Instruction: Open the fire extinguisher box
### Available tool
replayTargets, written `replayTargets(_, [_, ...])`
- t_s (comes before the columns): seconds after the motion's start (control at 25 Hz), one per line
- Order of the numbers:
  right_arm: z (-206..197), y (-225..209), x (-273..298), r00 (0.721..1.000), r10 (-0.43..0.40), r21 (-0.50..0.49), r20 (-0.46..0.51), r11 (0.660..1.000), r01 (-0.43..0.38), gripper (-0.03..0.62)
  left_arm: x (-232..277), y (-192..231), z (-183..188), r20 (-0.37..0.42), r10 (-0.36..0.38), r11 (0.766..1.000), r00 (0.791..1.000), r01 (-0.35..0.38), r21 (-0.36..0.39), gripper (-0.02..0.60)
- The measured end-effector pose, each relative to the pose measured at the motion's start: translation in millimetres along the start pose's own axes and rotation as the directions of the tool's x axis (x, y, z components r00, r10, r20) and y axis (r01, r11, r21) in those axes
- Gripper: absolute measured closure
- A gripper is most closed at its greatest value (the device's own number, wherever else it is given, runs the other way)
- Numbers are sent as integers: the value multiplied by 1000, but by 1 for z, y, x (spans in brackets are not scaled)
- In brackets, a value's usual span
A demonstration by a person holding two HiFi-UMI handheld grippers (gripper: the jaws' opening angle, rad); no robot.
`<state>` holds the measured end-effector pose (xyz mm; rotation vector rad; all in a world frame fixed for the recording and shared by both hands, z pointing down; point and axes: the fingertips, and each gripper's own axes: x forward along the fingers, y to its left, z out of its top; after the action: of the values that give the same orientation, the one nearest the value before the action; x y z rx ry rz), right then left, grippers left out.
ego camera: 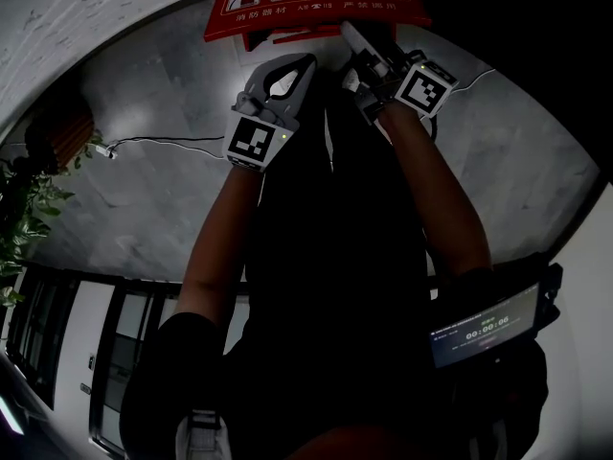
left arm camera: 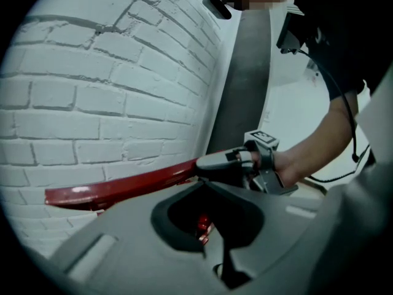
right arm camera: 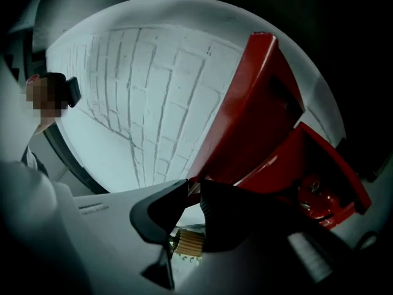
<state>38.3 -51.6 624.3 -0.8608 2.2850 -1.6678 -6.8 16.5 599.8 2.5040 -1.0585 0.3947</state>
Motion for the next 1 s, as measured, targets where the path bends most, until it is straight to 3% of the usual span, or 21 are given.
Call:
replayTargets(0.4, [62,19,46,992,102,-57,73,994,-98,531,1,14,30,41,23,1000,999,-22,-3,580])
replayTargets(0.52, [78,18,52,989,103,-56,104,994,-97,530,-2,17,31,40,27,1000,999,-28,10,580])
replayTargets(0.8, [92,18,56,989,97,-78,108,993,-89,523,-6,17,30,18,30,999,999,-30,-39,580])
replayTargets(0.92, [93,16,56,989,85,-92,121,993,-74,484,-8,18,31,23,32,999,999,-31,-31,580])
replayTargets(1.0, [94,14,55,989,70,-100,127,993,-58,409,-10,17,34,28,35,999,999,-34,-27,580])
